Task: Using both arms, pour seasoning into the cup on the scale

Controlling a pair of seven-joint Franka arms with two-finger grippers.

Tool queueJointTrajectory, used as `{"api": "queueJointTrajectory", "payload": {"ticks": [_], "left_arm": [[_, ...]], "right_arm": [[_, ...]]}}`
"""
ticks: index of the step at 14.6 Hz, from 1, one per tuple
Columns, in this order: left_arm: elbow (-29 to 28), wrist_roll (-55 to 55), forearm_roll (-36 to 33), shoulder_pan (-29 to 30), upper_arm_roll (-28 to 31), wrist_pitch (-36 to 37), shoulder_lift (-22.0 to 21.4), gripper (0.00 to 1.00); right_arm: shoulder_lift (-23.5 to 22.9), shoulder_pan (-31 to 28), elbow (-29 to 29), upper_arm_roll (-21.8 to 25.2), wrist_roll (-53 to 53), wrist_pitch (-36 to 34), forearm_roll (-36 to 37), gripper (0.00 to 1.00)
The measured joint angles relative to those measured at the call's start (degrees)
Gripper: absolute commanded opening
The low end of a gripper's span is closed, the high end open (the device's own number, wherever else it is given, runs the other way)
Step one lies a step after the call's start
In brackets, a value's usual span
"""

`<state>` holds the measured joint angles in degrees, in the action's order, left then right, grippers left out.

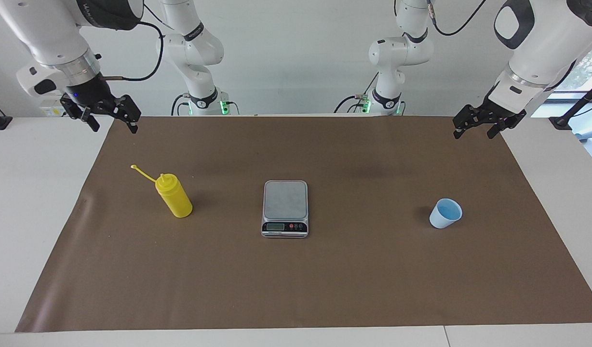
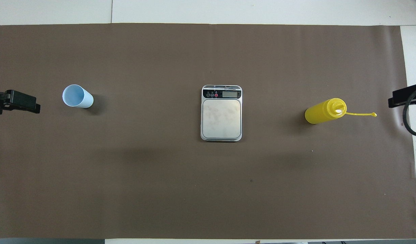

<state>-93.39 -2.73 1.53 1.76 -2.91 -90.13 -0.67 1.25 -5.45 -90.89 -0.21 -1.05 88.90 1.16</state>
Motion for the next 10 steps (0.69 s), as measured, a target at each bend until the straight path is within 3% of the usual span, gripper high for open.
{"api": "queueJointTrajectory", "payload": {"ticks": [5,10], "left_arm": [[-1.9,0.0,0.0,0.0,0.0,-6.9,0.5,1.00],[-7.0,0.0,0.0,0.1,0.4,-18.4,5.8,1.00]], "right_arm": [[-0.1,-1.8,0.0,1.0,1.8,2.1,-2.8,1.00],[-0.3,-3.9,0.0,5.5,22.0,-0.6,-12.9,1.00]]}}
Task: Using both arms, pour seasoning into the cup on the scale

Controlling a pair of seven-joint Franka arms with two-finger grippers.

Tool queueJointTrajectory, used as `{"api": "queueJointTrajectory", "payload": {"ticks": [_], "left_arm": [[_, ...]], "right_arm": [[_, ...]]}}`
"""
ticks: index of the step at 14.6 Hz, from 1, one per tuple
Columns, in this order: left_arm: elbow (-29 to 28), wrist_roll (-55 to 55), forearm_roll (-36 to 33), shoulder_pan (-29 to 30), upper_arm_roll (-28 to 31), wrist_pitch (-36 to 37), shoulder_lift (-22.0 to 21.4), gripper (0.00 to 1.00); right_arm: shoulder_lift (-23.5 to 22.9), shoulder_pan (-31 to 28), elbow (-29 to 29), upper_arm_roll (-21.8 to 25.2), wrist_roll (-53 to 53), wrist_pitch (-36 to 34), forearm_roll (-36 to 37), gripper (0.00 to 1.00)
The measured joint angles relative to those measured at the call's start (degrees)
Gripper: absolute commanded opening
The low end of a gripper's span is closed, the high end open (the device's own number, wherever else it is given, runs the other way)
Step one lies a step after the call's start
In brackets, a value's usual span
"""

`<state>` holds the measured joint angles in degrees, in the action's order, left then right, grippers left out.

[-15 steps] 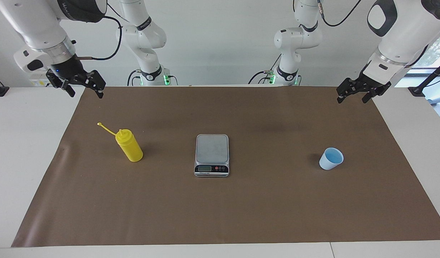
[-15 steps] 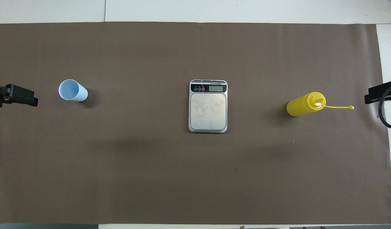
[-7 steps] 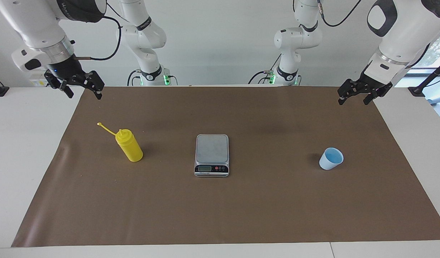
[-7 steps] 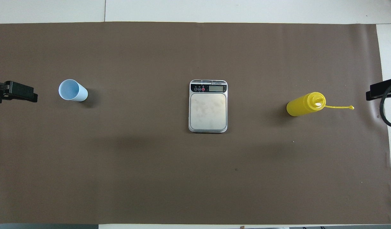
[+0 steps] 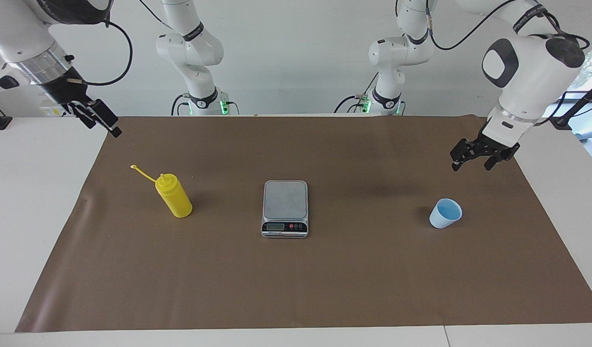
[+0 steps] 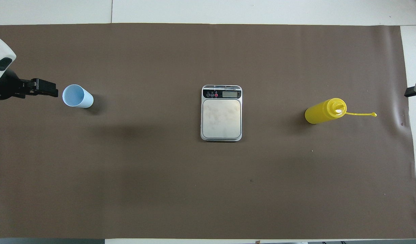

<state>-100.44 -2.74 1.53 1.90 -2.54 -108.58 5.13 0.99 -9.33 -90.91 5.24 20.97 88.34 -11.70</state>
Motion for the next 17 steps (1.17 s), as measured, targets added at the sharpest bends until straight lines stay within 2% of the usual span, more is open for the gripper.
{"api": "queueJointTrajectory", "payload": {"ticks": [3,6,9,12,13,14,16,17], "left_arm": [[-1.1,0.0,0.0,0.9,0.4,-6.4,4.3,1.00],[-3.0,0.0,0.0,1.6,0.4,-12.5,7.4,1.00],[-8.4,-0.1,0.0,2.3,0.5,-20.1,8.4,0.99],[-12.2,-0.1,0.0,2.3,0.5,-24.2,8.4,0.89],[-12.8,-0.1,0.0,2.3,0.5,-25.0,8.4,0.74],[-13.4,-0.1,0.0,2.3,0.5,-25.8,8.4,0.54],[-14.3,-0.1,0.0,2.3,0.5,-27.0,8.9,0.00],[-14.5,-0.1,0.0,2.3,0.5,-27.5,9.3,0.00]], "right_arm": [[-0.1,-4.1,-0.6,0.7,13.6,-2.2,-7.7,1.00],[-1.6,-10.0,-2.3,0.9,22.6,-4.7,-14.3,1.00],[-7.0,-18.2,-3.4,1.3,23.9,-6.0,-20.9,1.00],[-13.3,-21.5,-1.8,1.3,29.8,-8.5,-26.3,1.00],[-15.6,-21.7,-0.5,1.2,31.3,-9.9,-26.3,1.00],[-18.0,-21.9,0.8,1.1,32.3,-11.6,-26.5,1.00],[-24.8,-23.3,5.5,0.9,32.8,-15.1,-27.6,1.00],[-28.0,-24.1,8.0,0.7,32.8,-16.1,-28.3,1.00]]}}
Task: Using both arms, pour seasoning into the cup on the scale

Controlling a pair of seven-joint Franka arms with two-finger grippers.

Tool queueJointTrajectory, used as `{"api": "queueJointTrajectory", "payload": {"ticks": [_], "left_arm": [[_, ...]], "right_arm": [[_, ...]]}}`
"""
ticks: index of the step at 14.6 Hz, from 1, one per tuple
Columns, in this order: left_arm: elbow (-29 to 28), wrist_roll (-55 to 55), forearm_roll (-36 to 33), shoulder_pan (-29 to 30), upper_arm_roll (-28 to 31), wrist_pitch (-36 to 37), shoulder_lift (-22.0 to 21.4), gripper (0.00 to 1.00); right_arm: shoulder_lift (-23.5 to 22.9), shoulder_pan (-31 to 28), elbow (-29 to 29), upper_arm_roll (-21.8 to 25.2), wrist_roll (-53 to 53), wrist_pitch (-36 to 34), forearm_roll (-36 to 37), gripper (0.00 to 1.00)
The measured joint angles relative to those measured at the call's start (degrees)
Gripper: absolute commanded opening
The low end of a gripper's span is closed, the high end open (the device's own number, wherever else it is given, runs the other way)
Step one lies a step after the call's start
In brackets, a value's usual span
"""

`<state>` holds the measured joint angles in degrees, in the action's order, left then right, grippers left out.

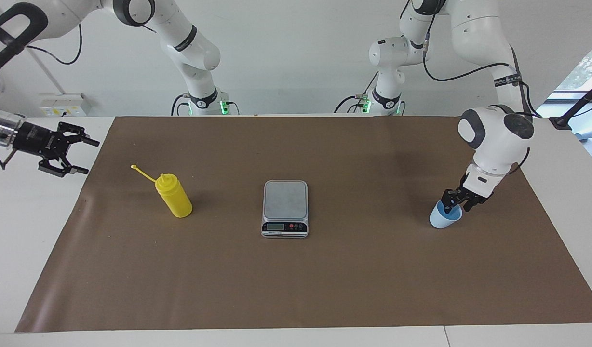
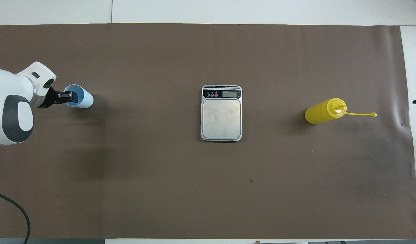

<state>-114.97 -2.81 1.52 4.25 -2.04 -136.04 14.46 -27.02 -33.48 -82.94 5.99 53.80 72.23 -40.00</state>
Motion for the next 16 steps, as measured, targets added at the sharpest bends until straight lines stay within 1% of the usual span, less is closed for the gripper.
{"api": "queueJointTrajectory", "payload": {"ticks": [1,3,7,9,10,11,13,16], "left_arm": [[-0.1,0.0,0.0,0.0,0.0,-0.4,0.3,0.00],[-0.1,0.0,0.0,0.0,0.0,-0.5,0.5,0.00],[0.1,0.0,0.3,0.0,-0.3,-0.5,0.1,0.00],[0.5,0.5,0.3,-0.3,-0.5,0.9,-1.4,0.00],[0.8,1.8,0.3,-1.0,-0.7,2.9,-2.8,0.00],[1.3,4.3,0.3,-2.5,-0.8,5.4,-4.3,0.00],[2.3,13.2,0.2,-8.0,-1.0,8.2,-6.5,0.00],[3.5,28.0,-2.4,-18.0,-1.3,8.5,-6.7,0.00]], "right_arm": [[-2.4,-0.5,1.7,-0.1,0.0,-0.5,-0.5,1.00],[-4.8,-0.6,3.4,-0.3,0.0,-0.6,-1.0,1.00],[-8.6,-0.6,3.5,-0.8,0.2,-1.1,-2.9,1.00],[-11.3,-0.9,3.3,-0.7,0.2,-1.1,-4.5,1.00],[-12.3,-0.9,2.9,-0.7,0.2,-0.8,-5.6,1.00],[-13.0,-0.9,2.0,-0.7,0.1,0.0,-6.8,1.00],[-13.5,-0.7,-0.5,-0.9,-0.5,1.9,-8.7,1.00],[-13.3,0.2,-3.4,-1.4,-6.3,3.3,-9.2,1.00]]}}
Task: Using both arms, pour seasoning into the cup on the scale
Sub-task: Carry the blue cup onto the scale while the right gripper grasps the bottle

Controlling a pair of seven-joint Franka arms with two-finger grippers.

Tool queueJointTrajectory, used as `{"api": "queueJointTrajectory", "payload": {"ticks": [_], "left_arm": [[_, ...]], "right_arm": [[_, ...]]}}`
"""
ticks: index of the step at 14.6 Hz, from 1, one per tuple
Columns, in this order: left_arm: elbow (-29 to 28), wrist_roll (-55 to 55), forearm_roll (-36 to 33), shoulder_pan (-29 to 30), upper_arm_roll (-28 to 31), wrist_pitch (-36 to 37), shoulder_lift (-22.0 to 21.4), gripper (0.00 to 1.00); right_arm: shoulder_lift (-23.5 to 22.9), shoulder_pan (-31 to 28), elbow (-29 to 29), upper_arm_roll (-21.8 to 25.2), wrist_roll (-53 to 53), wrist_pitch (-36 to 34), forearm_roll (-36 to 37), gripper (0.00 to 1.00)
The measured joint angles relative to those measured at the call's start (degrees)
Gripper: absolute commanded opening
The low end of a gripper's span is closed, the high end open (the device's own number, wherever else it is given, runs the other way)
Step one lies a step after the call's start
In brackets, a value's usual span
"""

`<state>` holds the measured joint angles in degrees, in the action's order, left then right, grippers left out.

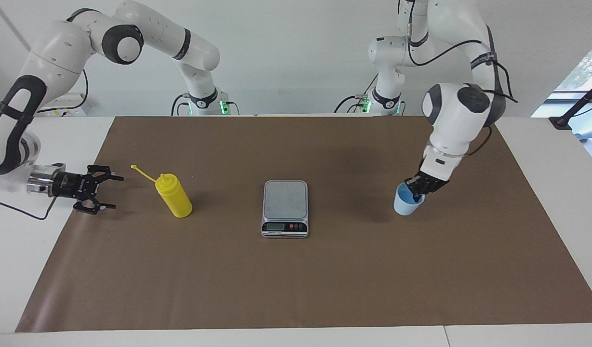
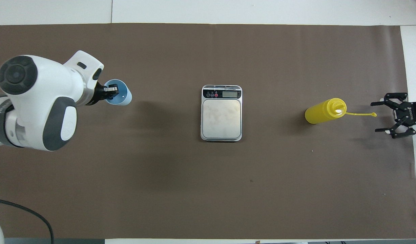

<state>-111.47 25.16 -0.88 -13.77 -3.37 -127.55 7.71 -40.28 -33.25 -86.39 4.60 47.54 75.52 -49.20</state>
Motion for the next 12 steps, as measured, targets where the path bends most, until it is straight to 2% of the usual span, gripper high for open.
{"api": "queueJointTrajectory", "payload": {"ticks": [4,7,12], "left_arm": [[2.1,14.3,-1.0,-9.5,-0.1,0.1,1.1,0.00],[4.1,21.4,-1.1,-14.9,-0.1,1.0,2.3,0.00],[12.6,31.4,-1.2,-23.4,-0.1,2.2,10.8,0.00]], "right_arm": [[2.1,2.7,-4.4,-0.4,-3.3,2.1,-1.1,1.00],[5.0,5.6,-9.1,-0.4,-3.4,6.3,-4.2,1.00],[8.4,8.9,-14.9,-0.5,-5.3,10.5,-7.6,1.00]]}}
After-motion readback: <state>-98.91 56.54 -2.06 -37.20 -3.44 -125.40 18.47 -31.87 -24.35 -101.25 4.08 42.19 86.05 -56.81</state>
